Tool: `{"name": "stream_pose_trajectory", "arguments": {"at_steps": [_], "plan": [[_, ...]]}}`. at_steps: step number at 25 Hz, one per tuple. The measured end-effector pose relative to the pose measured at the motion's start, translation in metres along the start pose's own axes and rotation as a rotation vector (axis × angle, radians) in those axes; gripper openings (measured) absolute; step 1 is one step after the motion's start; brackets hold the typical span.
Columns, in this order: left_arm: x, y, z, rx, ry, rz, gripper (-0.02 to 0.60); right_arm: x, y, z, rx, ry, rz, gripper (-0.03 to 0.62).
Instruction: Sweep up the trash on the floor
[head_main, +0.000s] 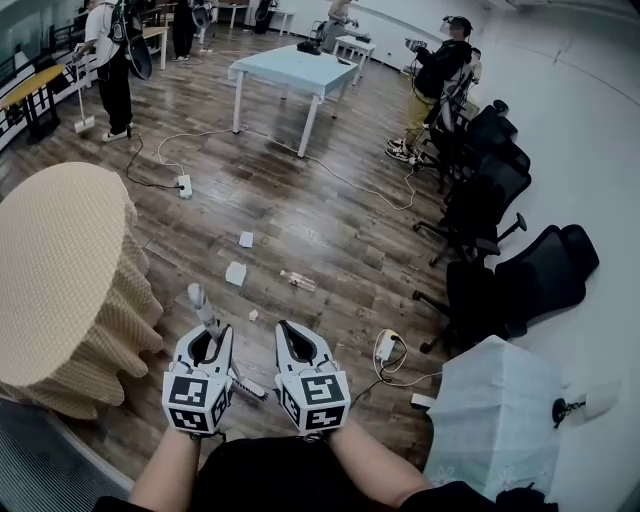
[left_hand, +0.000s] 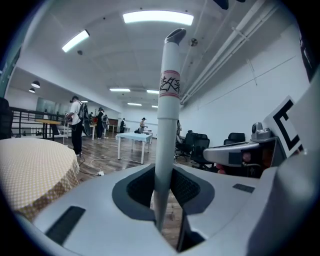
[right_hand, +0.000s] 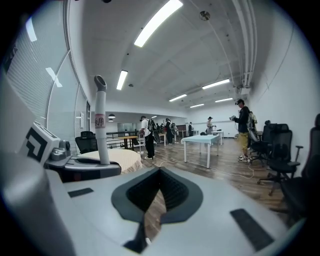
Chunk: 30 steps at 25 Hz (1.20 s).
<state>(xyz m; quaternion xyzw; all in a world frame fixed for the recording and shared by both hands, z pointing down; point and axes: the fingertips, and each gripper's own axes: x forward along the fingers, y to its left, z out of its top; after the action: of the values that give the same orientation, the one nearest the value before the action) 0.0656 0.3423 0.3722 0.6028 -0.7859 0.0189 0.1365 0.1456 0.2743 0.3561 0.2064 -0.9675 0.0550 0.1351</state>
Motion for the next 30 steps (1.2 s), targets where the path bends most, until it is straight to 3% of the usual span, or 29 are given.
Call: {"name": "stream_pose_trajectory", "arguments": {"at_steps": [7, 16, 24, 30], "plan": [[-0.011, 0.059, -0.012, -0.013, -0.002, 0.040, 0.075, 0.028, 0.036, -0.014, -0.030, 0.057, 0.014, 0.012], [0.024, 0.121, -0.013, -0.004, 0.033, 0.109, 0.077, 0.106, 0.037, -0.023, 0.009, 0.108, 0.082, 0.012], [0.097, 0.151, 0.008, 0.000, 0.081, 0.186, 0.075, 0.200, -0.018, 0.006, 0.042, 0.102, 0.153, 0.012], [0.177, 0.170, 0.024, 0.007, 0.128, 0.211, 0.077, 0.261, -0.089, 0.010, 0.098, 0.135, 0.140, 0.012]]}}
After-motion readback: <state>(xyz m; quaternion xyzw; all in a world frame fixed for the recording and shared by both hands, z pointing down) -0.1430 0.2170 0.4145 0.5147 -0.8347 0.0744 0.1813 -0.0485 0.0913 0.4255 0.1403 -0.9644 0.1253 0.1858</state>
